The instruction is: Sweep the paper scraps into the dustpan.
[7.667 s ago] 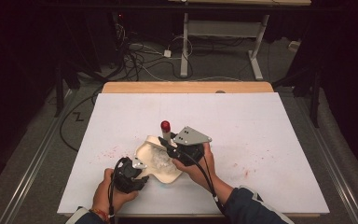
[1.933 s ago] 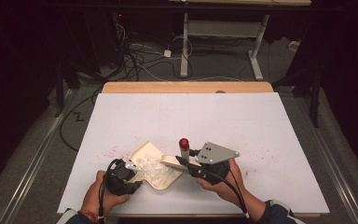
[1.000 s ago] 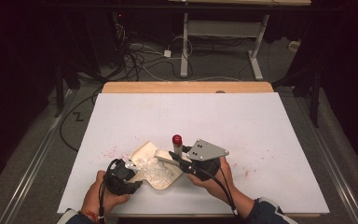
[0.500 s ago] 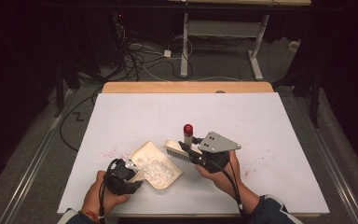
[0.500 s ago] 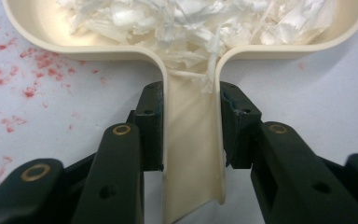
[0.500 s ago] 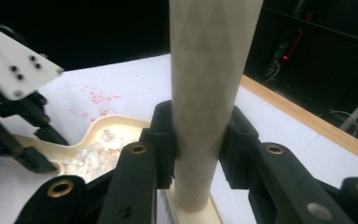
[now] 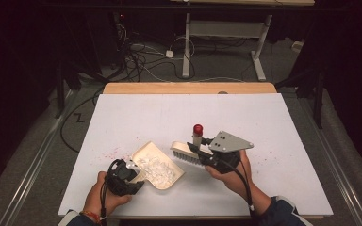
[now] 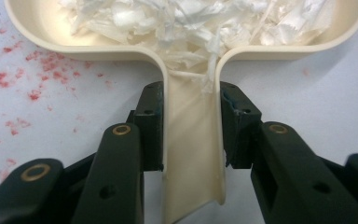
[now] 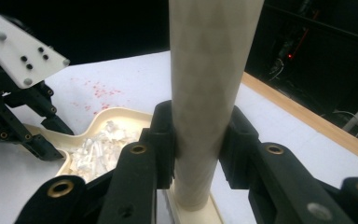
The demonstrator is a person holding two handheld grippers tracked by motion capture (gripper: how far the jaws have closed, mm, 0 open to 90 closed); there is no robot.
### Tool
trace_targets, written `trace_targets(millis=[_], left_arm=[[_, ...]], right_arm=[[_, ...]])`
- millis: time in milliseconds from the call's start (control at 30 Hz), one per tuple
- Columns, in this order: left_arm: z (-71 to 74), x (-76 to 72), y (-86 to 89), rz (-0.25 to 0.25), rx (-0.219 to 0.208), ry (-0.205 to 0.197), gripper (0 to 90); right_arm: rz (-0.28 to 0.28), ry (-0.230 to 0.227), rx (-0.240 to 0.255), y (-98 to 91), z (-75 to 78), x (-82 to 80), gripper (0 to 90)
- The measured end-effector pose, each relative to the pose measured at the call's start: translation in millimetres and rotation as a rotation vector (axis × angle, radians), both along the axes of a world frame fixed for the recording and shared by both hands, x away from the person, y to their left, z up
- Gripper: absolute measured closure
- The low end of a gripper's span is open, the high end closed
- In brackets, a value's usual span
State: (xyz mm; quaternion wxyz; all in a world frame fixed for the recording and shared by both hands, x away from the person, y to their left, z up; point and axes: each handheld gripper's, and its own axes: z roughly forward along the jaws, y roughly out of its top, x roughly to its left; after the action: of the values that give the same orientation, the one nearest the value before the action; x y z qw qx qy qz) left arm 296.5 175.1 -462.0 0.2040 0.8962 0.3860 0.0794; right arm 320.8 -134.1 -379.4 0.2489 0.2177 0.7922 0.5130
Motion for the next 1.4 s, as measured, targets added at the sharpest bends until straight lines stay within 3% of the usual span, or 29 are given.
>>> trace_targets(millis=[300,367,733,1067,1400], left_arm=[[0.8,-0.4,-1.2,-0.003,0.005,-0.007,63.4],[0.8,-0.3,-0.9,-0.003,0.003,-0.007,63.4],[1.2,2.6,1.2,0.000,-0.013,-0.008,63.4],[1.9,4.7,3.0,0.014,-0.030,-0.015,63.4],[1.9,9.4,8.2,0.056,-0.047,-0.033,63.4]], right_arm=[[-0.051,-0.026,0.003,-44.2,10.5,1.9,70.4],[-0.082,-0.023,0.010,-60.4,12.6,3.1,70.3],[-0.152,-0.004,0.022,-111.9,19.8,-1.5,70.4],[-0.169,0.026,0.007,-137.0,20.8,-10.0,70.4],[-0.128,0.086,-0.008,-155.8,25.0,-21.8,70.3]])
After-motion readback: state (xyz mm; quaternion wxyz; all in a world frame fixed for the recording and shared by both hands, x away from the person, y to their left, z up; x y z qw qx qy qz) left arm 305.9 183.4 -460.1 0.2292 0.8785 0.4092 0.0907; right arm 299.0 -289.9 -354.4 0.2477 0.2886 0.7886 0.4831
